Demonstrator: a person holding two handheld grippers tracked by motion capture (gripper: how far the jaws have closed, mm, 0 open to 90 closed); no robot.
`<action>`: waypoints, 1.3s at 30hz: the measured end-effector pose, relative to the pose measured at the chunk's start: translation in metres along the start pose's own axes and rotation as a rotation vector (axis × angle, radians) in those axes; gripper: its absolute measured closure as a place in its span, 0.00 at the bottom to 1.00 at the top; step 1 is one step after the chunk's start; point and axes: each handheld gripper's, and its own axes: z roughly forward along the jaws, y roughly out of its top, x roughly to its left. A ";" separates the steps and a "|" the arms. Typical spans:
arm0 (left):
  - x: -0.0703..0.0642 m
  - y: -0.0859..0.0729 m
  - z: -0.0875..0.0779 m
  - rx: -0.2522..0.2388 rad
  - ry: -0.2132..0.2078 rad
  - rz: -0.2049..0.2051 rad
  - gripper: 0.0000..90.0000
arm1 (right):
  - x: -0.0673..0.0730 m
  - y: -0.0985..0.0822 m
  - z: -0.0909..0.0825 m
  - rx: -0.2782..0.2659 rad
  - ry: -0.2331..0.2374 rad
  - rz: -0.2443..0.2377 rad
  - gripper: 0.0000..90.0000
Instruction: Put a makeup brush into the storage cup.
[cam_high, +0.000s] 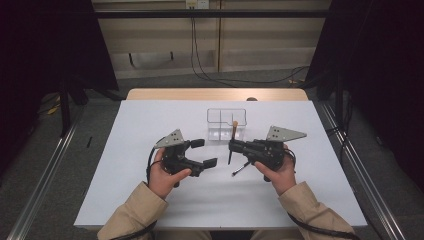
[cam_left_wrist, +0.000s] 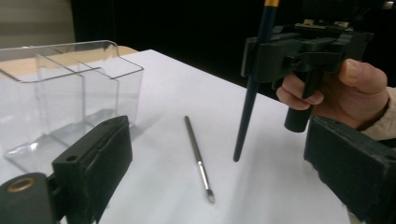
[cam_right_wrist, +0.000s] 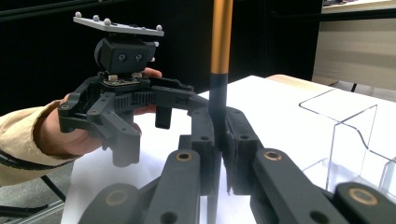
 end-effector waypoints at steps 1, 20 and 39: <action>0.001 0.000 -0.003 -0.006 0.001 0.001 0.06 | 0.000 0.000 0.000 0.001 -0.001 -0.003 0.93; 0.013 0.000 -0.050 0.012 0.086 0.052 0.01 | 0.001 0.001 -0.001 0.000 0.002 -0.019 0.93; 0.020 -0.008 -0.084 0.022 0.153 0.064 0.02 | -0.001 0.001 -0.003 -0.001 -0.006 -0.020 0.93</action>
